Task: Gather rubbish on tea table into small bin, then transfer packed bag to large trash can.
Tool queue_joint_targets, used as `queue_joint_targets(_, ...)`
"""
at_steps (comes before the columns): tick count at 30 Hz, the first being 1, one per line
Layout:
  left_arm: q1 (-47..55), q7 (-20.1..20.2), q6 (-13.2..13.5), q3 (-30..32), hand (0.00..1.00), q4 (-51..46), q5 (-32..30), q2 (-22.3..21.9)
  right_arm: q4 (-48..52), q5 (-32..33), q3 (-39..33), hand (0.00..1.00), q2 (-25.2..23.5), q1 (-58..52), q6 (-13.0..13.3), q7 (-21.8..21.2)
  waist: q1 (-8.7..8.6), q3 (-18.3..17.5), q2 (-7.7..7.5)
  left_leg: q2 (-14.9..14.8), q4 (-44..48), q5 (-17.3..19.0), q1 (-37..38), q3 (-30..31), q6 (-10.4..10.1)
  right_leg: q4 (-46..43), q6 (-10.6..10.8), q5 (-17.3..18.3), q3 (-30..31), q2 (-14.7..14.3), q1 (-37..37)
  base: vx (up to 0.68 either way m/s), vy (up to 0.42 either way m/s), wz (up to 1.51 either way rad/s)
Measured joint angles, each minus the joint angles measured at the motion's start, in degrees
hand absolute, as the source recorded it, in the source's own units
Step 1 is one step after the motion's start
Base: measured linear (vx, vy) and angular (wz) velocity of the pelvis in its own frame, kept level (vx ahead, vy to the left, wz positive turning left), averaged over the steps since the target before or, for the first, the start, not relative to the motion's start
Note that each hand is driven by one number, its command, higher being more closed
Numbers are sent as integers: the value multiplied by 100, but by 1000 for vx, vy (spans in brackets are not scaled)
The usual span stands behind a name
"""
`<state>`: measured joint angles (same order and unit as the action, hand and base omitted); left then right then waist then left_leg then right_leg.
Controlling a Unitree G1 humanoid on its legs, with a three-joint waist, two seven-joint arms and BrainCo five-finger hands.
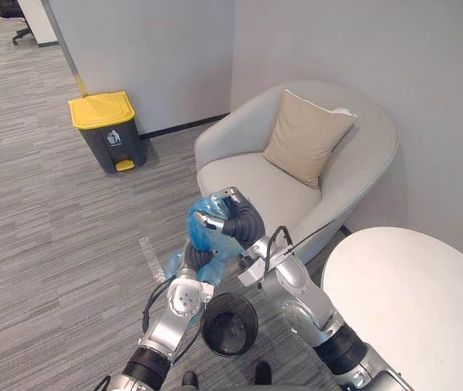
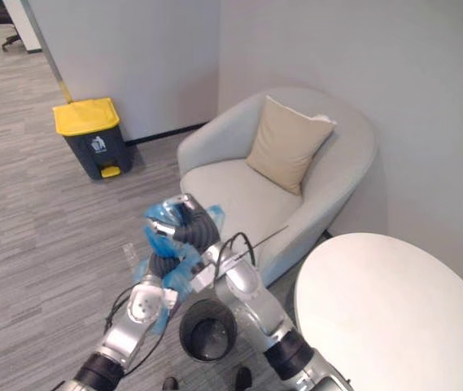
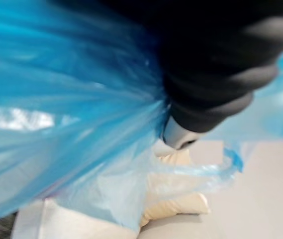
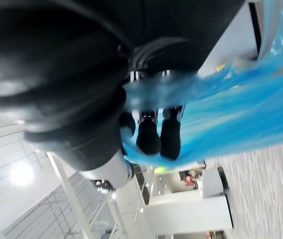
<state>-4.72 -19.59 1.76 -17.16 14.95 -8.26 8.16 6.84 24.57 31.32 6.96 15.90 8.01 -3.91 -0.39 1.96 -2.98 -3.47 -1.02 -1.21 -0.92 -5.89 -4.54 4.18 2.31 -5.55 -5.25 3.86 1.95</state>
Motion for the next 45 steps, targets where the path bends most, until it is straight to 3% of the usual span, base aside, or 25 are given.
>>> queue_joint_targets(4, 53, 2, 0, 76, 100, -10, 214, -1, 0, -876, -264, 0, 70, -113, 56, 155, 6, -8, 19, 2, 0, 2, 1, 3, 4, 4, 1, 0, -5, 0, -6, 0, 0, 0)
queue_joint_targets(8, 138, 13, 1, 278, 100, -57, 391, -6, 0, -1849, -655, 0, 577, -141, 101, 358, 6, -7, 22, 2, 0, 3, 4, 2, 6, 4, 2, -1, -5, 1, -10, 0, 0, 0)
queue_joint_targets(12, 274, 113, 22, 488, 100, -84, 454, 3, 198, -2996, -1120, 0, 1237, -555, 312, 728, 13, -3, 76, -3, 0, 7, 10, -1, 13, 8, 2, -1, -1, -3, -15, 0, 0, 0)
queue_joint_targets(16, 531, 129, 22, 633, 100, -82, 627, -9, 253, -3562, -1663, 0, 1281, -1182, 337, 1012, -3, 5, 133, -8, -2, 10, 12, -4, 17, 17, 2, -1, 3, -7, -17, 0, 0, 0)
queue_joint_targets(19, 672, 126, 22, 737, 100, -70, 666, -11, 218, -3608, -1948, 0, 1096, -1495, 336, 1140, -18, 5, 140, -15, -4, 10, 20, -3, 16, 24, 2, -1, 1, -9, -26, 0, 0, 0)
queue_joint_targets(22, 859, 128, 23, 943, 100, 115, 765, -102, -271, -3602, -2403, 0, 535, -1897, 337, 1193, -43, 9, 161, -12, -41, 14, 116, -2, 11, 71, 3, -1, -12, -13, -134, 0, 0, 0)
queue_joint_targets(24, 897, 145, 22, 1156, 100, 565, 904, -145, -1023, -3425, -2844, 0, 81, -2086, 269, 1200, -50, 29, 207, -4, -83, 15, 127, 1, 6, 104, 30, 9, -24, -10, -139, 0, 0, 0)
queue_joint_targets(27, 982, 250, 11, 1407, 100, 981, 1036, -181, -2150, -2887, -3159, 0, -114, -2118, 143, 1163, -53, 43, 230, -6, -86, 35, 105, 3, -26, 126, 64, 29, -35, -10, -117, -10, 0, 0)
queue_joint_targets(34, 1032, 573, -8, 1855, 100, 2198, 1293, -207, -4367, -2445, -3753, 0, -241, -2090, -222, 1061, -48, 62, 260, -4, -97, 32, 118, 18, -2, 127, 60, 30, -58, -6, -134, 0, 0, 0)
queue_joint_targets(45, 1427, 760, -120, 2107, 100, 3096, 1306, -231, -5570, -2333, -3918, 0, -226, -2035, -409, 1036, 46, 99, 253, 7, -109, 152, 416, -342, 26, 100, 82, 28, 309, -12, -200, -8, 10, -17)
